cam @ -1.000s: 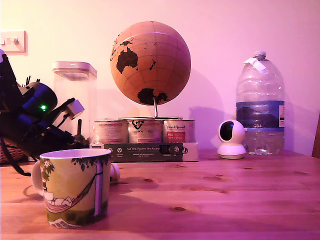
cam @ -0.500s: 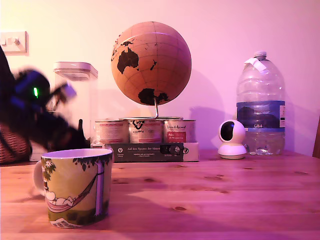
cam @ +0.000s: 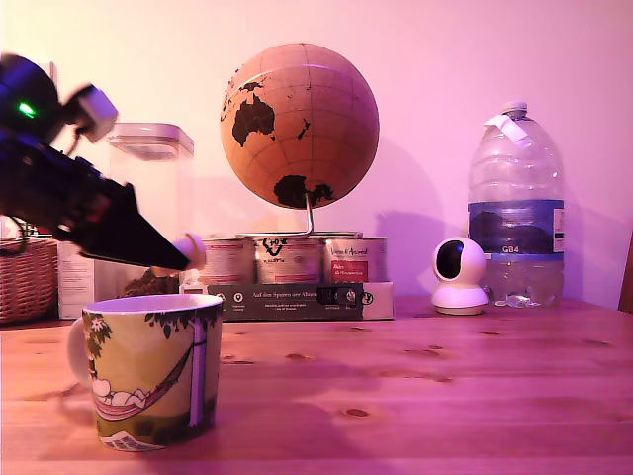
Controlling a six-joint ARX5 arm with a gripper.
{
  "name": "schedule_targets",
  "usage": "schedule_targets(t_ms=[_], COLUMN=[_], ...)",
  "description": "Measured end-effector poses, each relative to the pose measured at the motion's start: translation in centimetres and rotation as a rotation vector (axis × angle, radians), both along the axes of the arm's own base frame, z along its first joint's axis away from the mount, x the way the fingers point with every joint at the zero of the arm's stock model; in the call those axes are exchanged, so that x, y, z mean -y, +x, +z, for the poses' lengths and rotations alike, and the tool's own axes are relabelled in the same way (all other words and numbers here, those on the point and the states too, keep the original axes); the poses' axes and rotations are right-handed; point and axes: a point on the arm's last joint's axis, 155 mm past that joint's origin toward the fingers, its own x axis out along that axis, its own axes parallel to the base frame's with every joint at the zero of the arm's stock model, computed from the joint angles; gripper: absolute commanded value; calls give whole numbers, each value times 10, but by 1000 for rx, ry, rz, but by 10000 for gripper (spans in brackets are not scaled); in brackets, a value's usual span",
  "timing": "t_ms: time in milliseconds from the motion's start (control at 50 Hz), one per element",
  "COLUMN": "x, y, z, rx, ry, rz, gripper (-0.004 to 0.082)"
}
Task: Pick up the coffee capsules from the table one by one and drop them inside the nearest coffee cup
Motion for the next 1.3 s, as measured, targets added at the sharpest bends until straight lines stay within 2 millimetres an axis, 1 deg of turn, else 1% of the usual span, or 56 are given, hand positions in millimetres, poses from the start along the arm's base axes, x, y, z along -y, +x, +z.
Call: schedule_targets(t_ms=[480, 800, 980, 1140, 1300], x=[2, 0, 7, 13, 13], y=[-60, -94, -103, -108, -111], z=[3, -2, -5, -9, -17], rx=[-41, -71, -99, -111, -118], ry=[10, 82, 99, 119, 167], rz=[-9, 4, -1, 2, 12], gripper=[125, 125, 125, 125, 125])
